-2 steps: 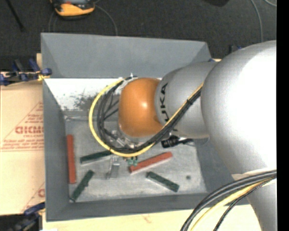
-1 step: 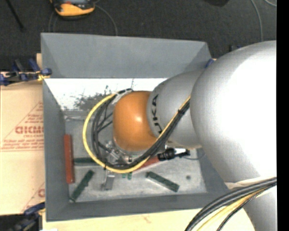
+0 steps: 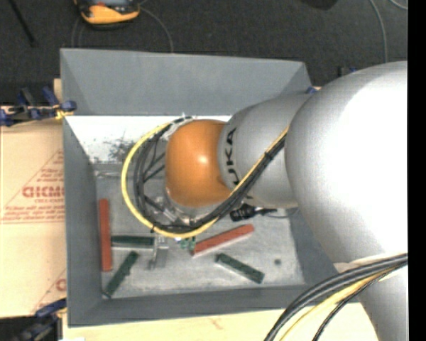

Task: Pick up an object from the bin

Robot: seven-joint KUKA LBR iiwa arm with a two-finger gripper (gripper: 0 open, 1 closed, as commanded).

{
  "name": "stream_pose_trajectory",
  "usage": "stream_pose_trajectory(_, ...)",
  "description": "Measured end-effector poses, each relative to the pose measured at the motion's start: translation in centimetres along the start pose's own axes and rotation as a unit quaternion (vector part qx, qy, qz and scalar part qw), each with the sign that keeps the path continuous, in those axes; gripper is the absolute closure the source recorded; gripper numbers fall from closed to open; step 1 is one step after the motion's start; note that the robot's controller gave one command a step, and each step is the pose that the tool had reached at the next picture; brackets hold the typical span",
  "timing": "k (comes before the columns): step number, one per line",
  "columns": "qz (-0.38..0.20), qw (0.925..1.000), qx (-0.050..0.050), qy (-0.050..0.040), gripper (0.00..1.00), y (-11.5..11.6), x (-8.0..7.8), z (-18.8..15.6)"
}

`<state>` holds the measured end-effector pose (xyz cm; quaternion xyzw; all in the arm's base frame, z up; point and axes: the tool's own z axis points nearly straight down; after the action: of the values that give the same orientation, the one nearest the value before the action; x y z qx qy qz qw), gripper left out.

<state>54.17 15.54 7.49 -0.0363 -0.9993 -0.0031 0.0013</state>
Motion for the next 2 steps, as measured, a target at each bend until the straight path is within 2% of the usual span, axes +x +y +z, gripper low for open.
stream_pose_trajectory(1, 0.025, 0.9997, 0.005, -0.0041, 0.0, -3.2, -3.8, -0.9)
stream_pose_trajectory(2, -0.001, 1.0, 0.001, -0.0032, 0.0, -4.8, -1.9, -1.8)
